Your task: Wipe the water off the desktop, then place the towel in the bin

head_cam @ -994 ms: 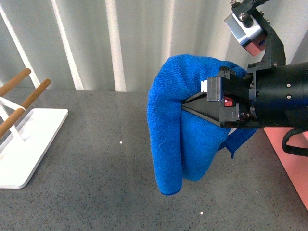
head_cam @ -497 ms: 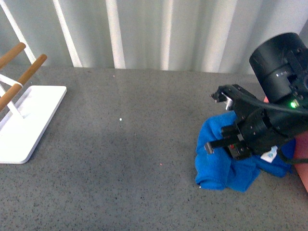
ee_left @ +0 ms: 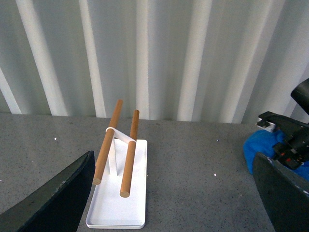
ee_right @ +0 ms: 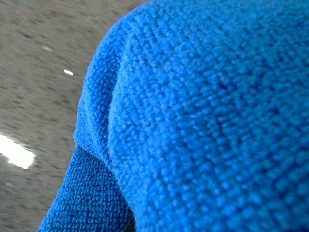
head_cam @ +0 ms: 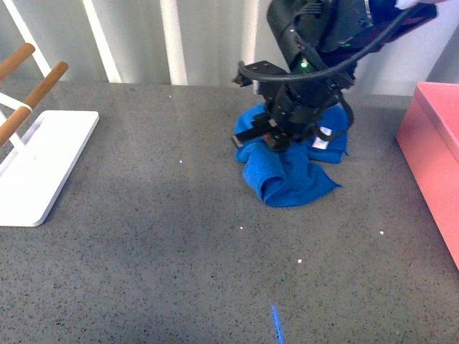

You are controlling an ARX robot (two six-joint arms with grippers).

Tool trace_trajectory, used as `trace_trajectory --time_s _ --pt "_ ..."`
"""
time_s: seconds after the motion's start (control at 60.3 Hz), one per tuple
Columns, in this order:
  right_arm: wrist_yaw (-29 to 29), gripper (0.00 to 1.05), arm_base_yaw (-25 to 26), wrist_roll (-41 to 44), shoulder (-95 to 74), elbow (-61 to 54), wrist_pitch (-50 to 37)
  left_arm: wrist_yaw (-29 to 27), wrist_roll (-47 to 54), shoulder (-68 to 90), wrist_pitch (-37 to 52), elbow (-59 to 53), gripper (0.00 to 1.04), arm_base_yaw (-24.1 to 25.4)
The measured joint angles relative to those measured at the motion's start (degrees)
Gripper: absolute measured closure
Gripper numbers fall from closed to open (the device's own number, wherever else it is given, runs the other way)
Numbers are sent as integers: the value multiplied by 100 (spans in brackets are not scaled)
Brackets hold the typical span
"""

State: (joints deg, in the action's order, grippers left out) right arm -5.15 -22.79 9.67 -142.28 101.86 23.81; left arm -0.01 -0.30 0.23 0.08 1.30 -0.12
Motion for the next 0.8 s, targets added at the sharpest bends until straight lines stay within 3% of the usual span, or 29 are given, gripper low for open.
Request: trace_trajectory --time_s 0.331,0.613,0.796 --pt "-566 101 -616 -555 -37 439 105 0 2 0 0 0 7 0" --pt "-1023 101 -802 -1051 1014 -970 -566 0 2 0 -2 0 7 0" --pt "-973 101 -573 -1213 2463 -1812 -839 0 2 0 -2 0 7 0"
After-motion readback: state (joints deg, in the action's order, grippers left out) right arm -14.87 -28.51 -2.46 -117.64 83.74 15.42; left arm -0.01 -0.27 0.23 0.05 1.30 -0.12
